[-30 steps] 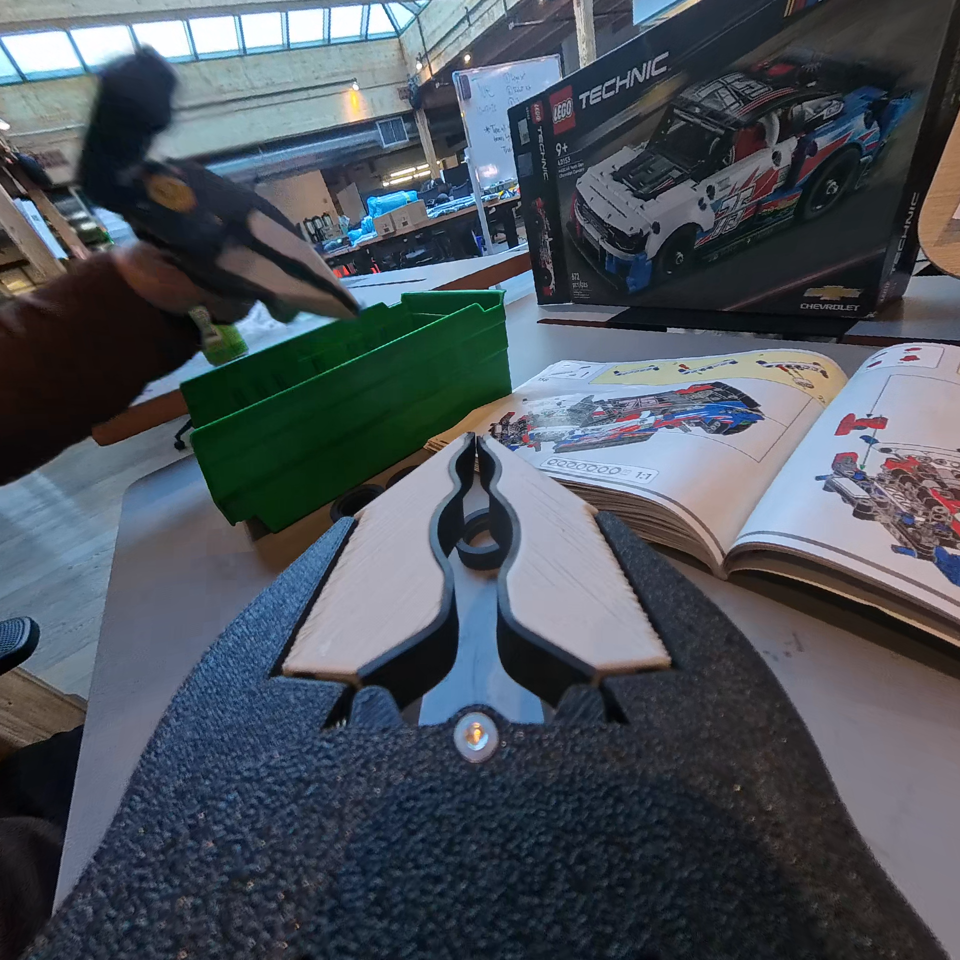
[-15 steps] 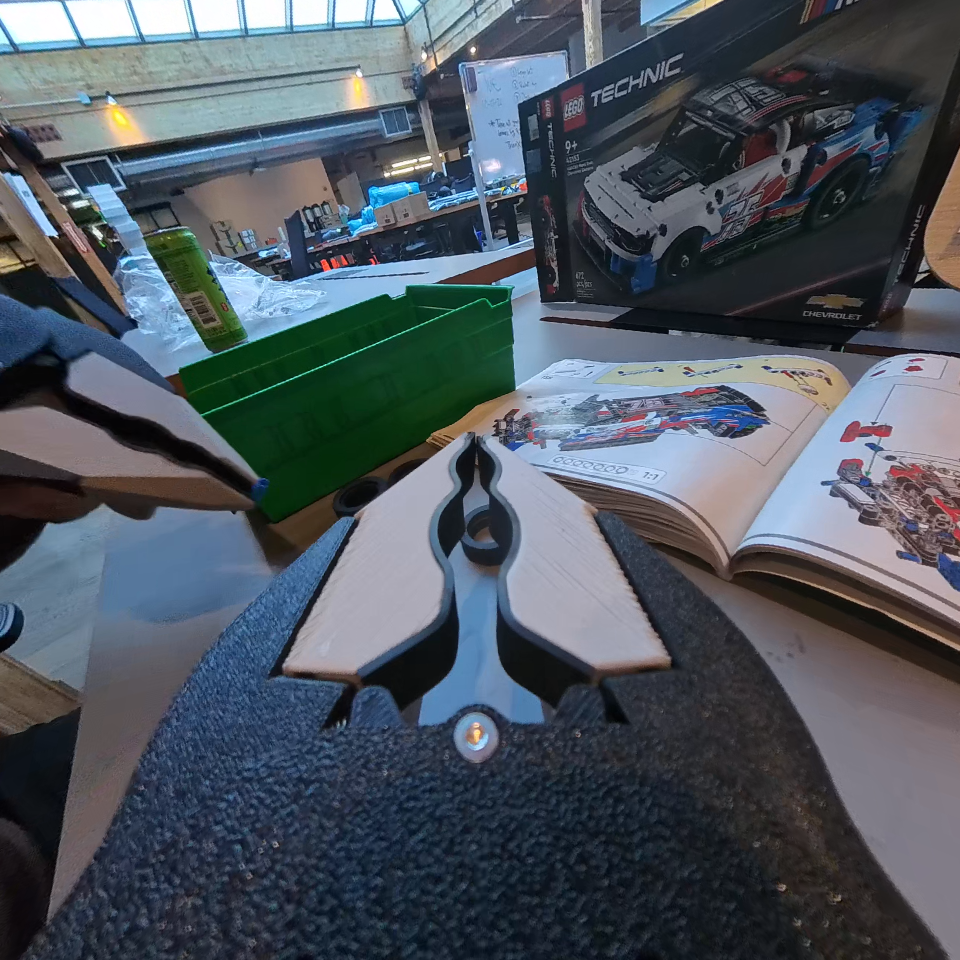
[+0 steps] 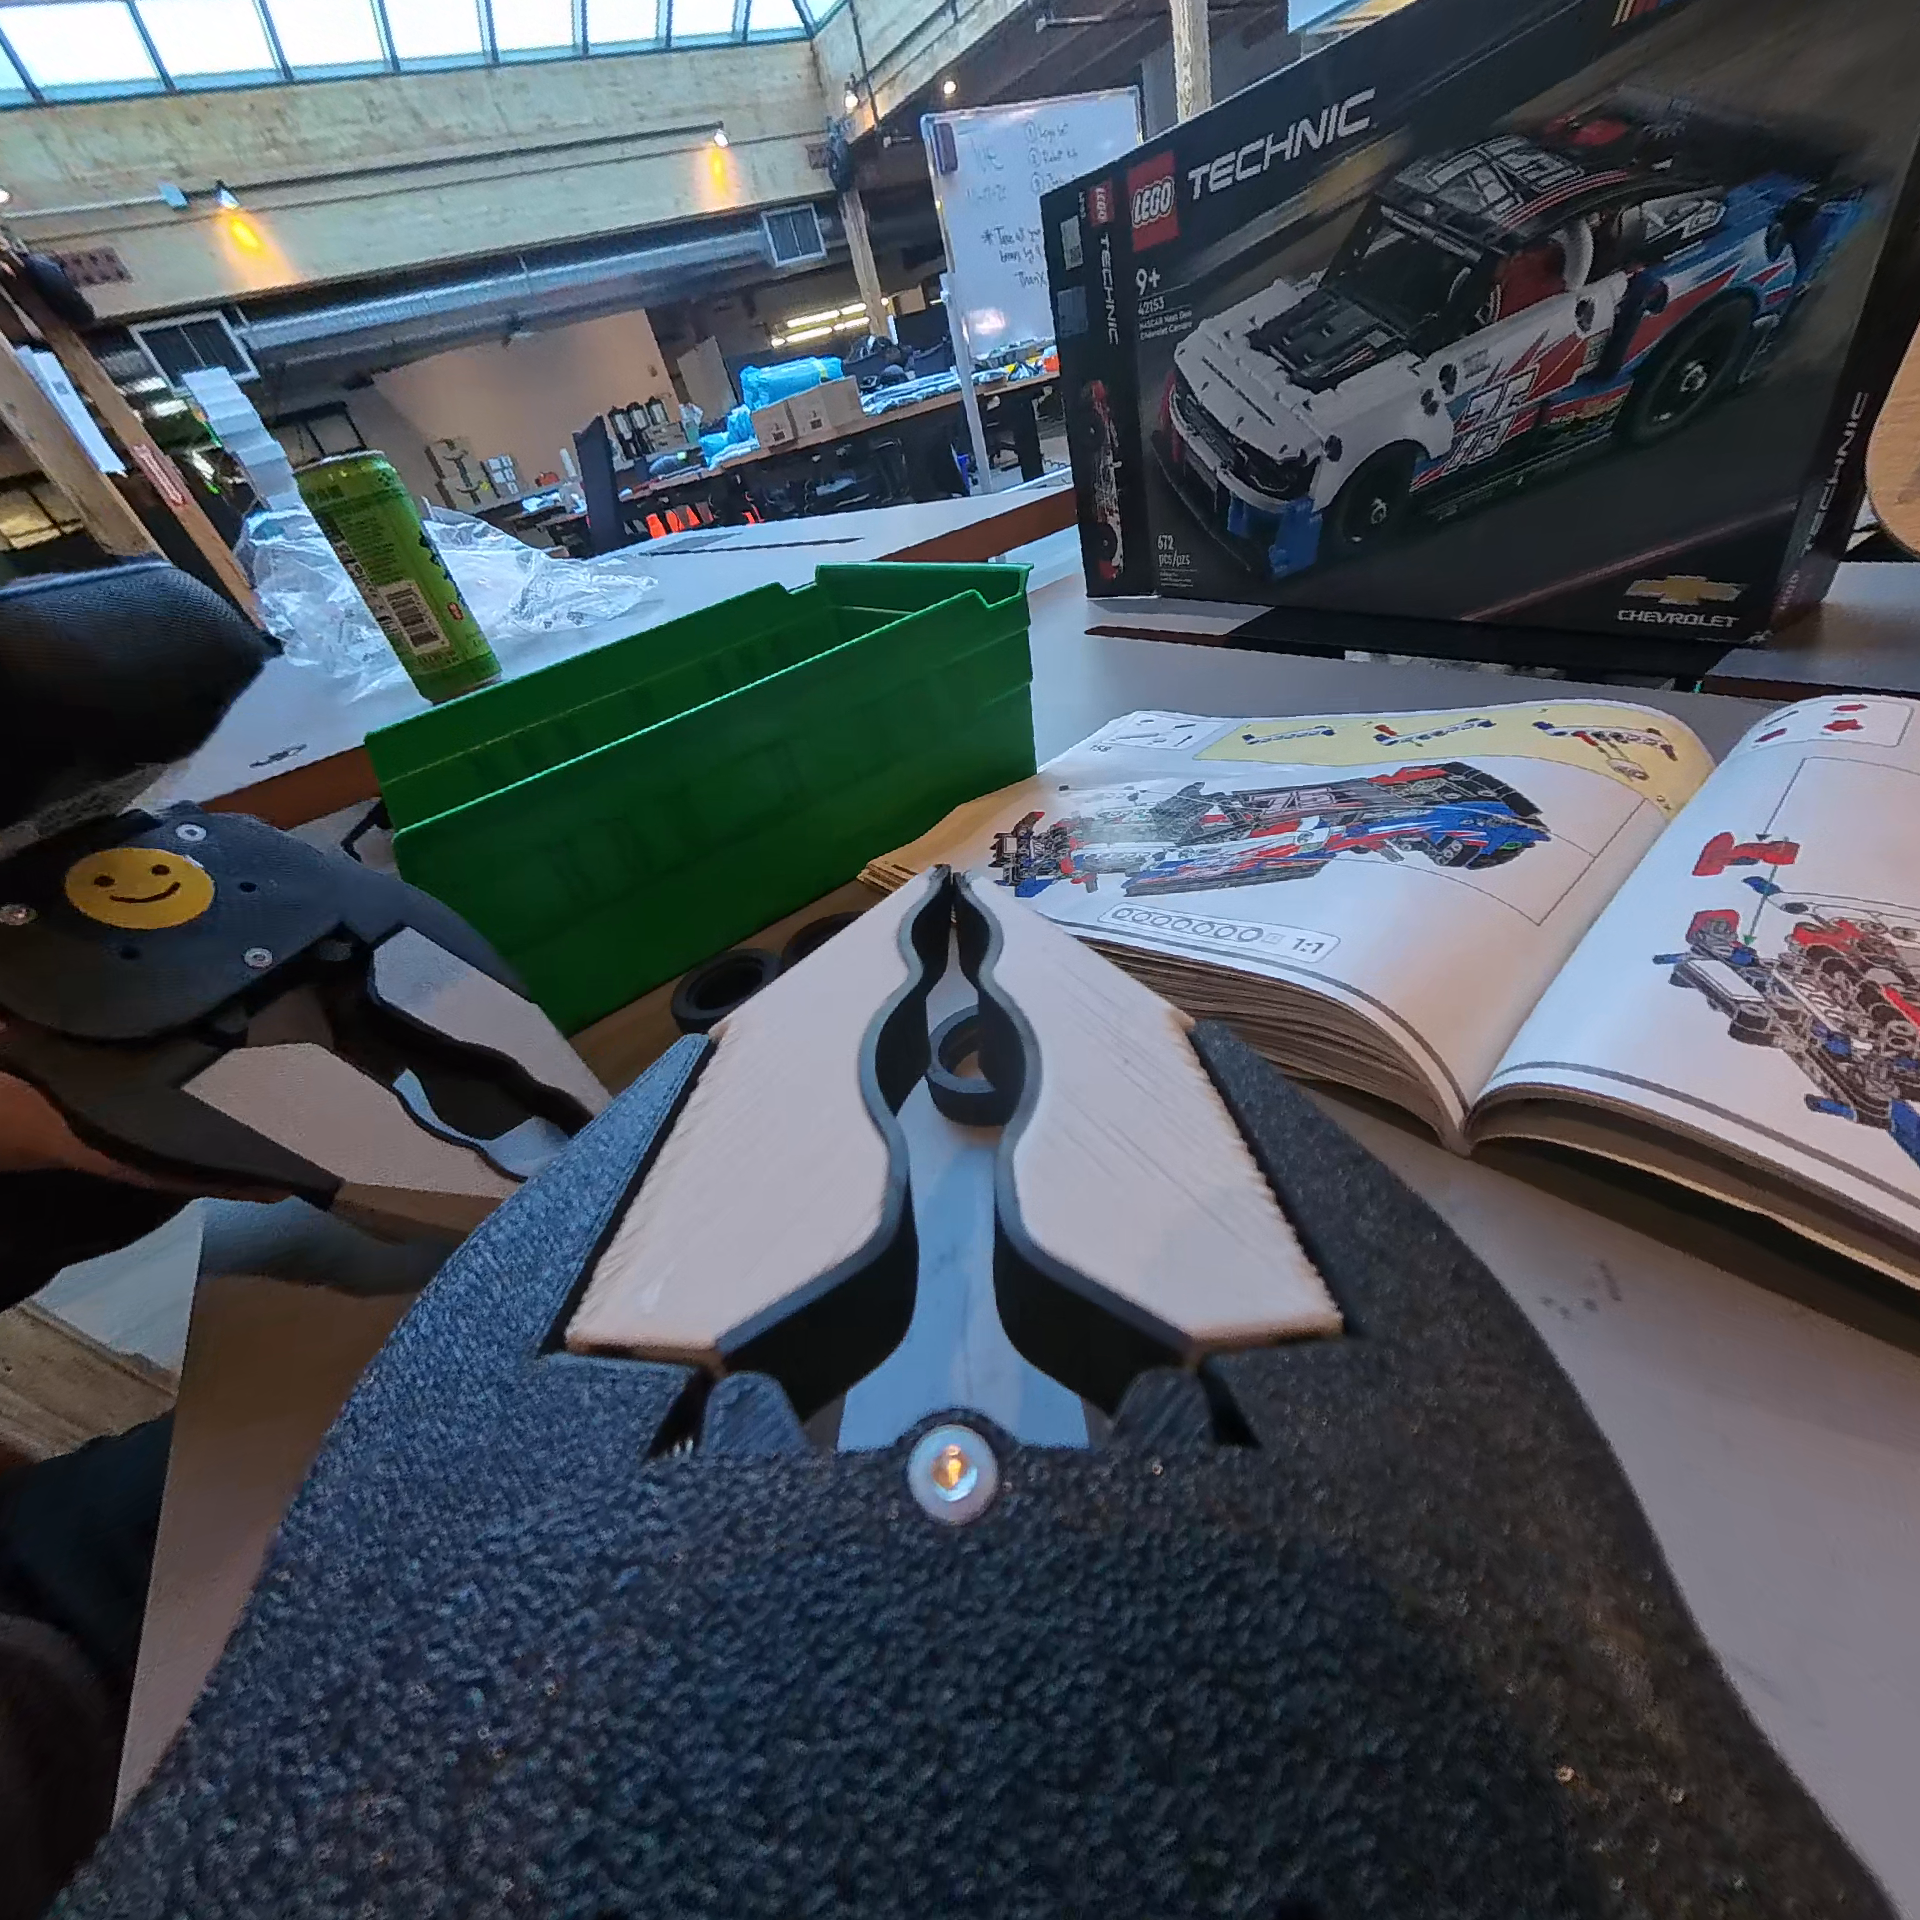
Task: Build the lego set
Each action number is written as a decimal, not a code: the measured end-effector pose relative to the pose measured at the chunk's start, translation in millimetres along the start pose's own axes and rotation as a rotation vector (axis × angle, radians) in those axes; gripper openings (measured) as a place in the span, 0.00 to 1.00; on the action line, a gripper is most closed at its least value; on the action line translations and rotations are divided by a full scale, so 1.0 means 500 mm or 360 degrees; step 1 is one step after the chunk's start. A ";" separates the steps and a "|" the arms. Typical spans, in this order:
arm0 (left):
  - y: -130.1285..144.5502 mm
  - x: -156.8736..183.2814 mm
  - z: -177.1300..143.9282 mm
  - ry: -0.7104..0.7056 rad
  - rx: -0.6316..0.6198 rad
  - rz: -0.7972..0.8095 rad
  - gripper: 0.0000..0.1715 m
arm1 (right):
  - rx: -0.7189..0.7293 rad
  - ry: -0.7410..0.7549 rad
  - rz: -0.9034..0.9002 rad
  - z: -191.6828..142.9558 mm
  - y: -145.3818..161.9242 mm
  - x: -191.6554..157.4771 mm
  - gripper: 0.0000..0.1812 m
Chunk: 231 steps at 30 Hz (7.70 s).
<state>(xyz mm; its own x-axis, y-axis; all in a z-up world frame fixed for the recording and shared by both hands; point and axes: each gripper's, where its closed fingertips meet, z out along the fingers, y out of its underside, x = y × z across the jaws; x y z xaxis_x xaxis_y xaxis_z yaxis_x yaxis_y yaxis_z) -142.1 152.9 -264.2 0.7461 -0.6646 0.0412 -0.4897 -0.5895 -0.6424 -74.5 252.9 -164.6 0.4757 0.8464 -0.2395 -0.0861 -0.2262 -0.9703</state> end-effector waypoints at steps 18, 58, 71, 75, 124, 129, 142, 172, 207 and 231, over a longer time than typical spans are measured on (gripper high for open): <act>-0.041 -0.334 -0.251 -0.0388 0.0204 -0.0198 0.14 | 0.0001 0.0017 0.0024 0.006 -0.001 0.008 0.00; -0.026 0.010 -0.039 -0.0036 -0.0074 0.0238 0.01 | 0.0019 -0.0015 0.0017 0.000 -0.003 -0.002 0.00; 0.024 0.014 -0.012 0.0056 -0.0151 0.0059 0.15 | 0.0001 -0.0021 0.0018 0.002 0.000 -0.004 0.00; 0.025 0.022 -0.033 0.0049 -0.0113 0.0139 0.17 | 0.0004 -0.0018 0.0027 0.001 0.000 -0.002 0.00; -0.028 -0.290 -0.348 -0.0772 0.0736 -0.0095 0.22 | -0.0301 0.0002 -0.0500 0.059 0.060 -0.057 0.04; -0.009 -0.367 -0.328 -0.0772 0.0562 -0.0260 0.29 | -0.0319 0.0027 -0.0534 0.061 0.063 -0.056 0.07; 0.060 -0.416 -0.301 -0.0774 0.0405 -0.0324 0.17 | -0.0330 0.0019 -0.0483 0.063 0.063 -0.051 0.08; 0.249 -0.399 -0.264 0.0027 -0.1326 0.1074 0.07 | -0.0109 -0.0153 -0.0100 0.050 0.019 -0.042 0.07; 0.250 -0.391 -0.261 0.0077 -0.1322 0.0847 0.00 | -0.0112 -0.0198 -0.0062 0.038 0.022 -0.053 0.05; 0.253 -0.379 -0.234 0.0174 -0.1382 0.0903 0.00 | -0.0115 -0.0204 -0.0030 0.038 0.022 -0.051 0.05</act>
<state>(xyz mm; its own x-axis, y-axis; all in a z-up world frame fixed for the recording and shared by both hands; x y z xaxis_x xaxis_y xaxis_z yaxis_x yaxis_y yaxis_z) -397.9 150.5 -263.8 0.2813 -0.9596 0.0022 -0.9439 -0.2763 0.1808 -104.2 238.2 -169.6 0.3607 0.9044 -0.2279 -0.0128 -0.2395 -0.9708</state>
